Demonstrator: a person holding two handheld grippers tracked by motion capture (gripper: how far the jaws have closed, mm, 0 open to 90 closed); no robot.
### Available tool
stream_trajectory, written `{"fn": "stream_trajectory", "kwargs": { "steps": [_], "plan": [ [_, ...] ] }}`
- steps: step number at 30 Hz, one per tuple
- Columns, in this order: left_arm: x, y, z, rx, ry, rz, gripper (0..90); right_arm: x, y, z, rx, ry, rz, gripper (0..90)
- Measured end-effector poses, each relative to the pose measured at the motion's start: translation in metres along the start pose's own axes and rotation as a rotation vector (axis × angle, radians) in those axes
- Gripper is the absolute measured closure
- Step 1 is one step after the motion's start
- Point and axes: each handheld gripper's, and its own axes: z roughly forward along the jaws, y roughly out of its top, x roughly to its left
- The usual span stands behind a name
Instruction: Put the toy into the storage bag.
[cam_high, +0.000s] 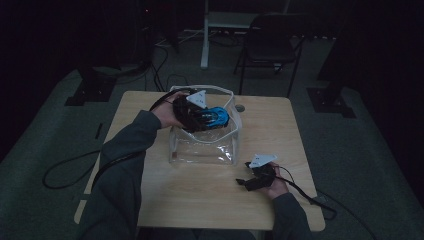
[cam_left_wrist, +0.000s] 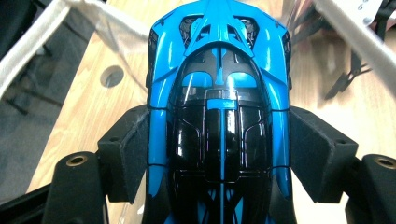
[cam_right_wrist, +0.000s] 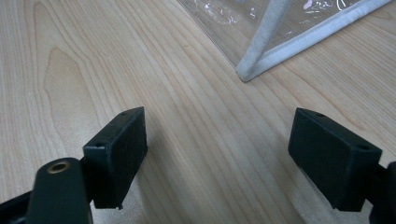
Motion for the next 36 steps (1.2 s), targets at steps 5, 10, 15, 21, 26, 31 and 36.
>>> {"fn": "stream_trajectory", "kwargs": {
  "steps": [5, 10, 15, 21, 26, 31, 36],
  "plan": [
    [0.000, 0.012, 0.004, -0.006, -0.001, 0.017, 28.1, 0.000, 0.000, 0.000, 0.001, 0.000, 0.001, 19.1],
    [0.001, 0.024, 0.007, -0.029, -0.008, 0.021, 28.1, 0.000, 0.000, 0.000, 0.002, 0.000, 0.001, 19.1],
    [0.003, 0.036, 0.014, -0.045, -0.020, 0.023, 28.1, 0.000, 0.000, 0.000, 0.001, 0.000, 0.002, 19.1],
    [0.006, 0.035, 0.023, -0.049, -0.044, 0.002, 28.1, 0.000, 0.000, 0.000, 0.002, 0.002, 0.000, 19.1],
    [0.007, 0.028, 0.020, -0.040, -0.045, -0.009, 28.1, 0.000, 0.000, 0.000, 0.001, 0.002, -0.001, 19.1],
    [0.004, 0.017, 0.012, -0.030, -0.025, -0.006, 28.1, 0.000, 0.000, 0.000, 0.002, 0.002, 0.001, 19.1],
    [0.003, 0.011, 0.007, -0.002, -0.015, -0.007, 28.1, 0.000, 0.000, 0.000, 0.001, 0.002, -0.001, 19.1]
  ]
}}
